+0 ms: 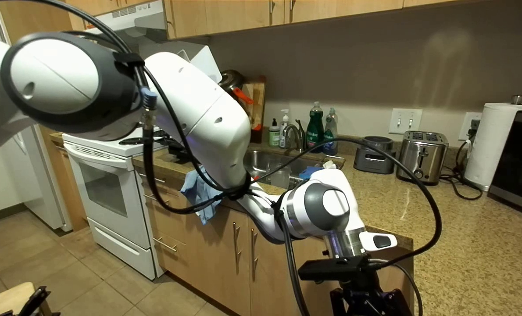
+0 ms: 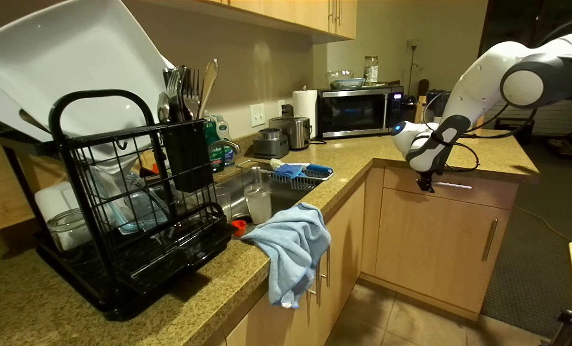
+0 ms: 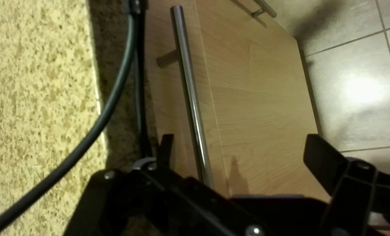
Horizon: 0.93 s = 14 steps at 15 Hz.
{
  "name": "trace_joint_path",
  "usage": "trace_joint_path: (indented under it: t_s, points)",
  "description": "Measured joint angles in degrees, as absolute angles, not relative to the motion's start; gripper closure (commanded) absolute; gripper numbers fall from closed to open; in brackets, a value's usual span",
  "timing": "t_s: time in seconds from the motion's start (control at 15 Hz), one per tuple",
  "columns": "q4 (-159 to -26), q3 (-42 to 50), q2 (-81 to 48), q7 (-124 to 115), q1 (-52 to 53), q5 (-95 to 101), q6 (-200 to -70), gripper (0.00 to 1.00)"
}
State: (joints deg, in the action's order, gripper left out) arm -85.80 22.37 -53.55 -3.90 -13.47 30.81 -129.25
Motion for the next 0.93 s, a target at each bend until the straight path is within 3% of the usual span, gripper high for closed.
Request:
trace_joint_path:
  t_s: [0.93]
  points:
    - [-86.62,27.36,-58.35,-20.33,-7.76,44.47,-134.24,0.00]
